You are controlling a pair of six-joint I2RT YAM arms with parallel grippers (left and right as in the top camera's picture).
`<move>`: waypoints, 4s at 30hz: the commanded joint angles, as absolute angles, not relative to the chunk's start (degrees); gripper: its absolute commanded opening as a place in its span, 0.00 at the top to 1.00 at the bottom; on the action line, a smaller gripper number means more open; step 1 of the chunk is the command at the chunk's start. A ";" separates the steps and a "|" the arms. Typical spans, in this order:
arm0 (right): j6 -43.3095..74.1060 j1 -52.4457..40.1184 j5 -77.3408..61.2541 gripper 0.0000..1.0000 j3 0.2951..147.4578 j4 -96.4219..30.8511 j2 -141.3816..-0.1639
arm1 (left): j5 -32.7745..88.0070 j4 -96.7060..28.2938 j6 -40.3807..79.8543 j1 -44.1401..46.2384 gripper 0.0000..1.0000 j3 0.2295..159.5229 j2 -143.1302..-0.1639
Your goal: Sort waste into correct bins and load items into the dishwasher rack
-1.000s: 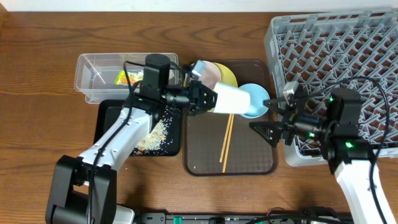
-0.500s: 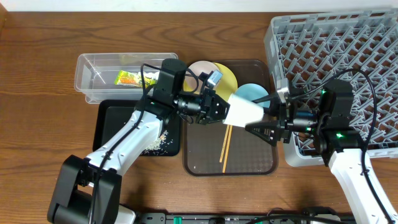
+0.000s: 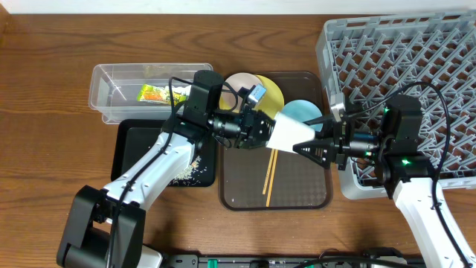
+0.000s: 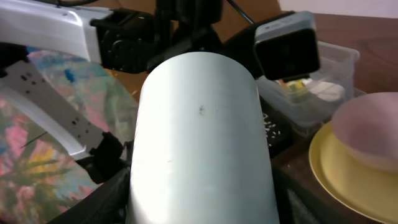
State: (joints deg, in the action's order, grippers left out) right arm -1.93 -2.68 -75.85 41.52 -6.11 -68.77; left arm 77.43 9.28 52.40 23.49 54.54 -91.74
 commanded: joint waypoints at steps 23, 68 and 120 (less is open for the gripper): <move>1.78 2.48 -3.05 0.78 65.67 -47.90 -67.29 | 8.25 -36.53 14.61 16.08 0.14 57.36 -69.36; 3.86 15.64 -20.95 0.01 71.61 -48.58 -79.75 | 8.27 -37.54 14.66 15.11 0.12 56.66 -65.49; 1.67 -15.59 8.29 0.99 71.20 -36.88 -105.47 | 8.29 -38.98 14.87 15.11 0.12 55.66 -67.09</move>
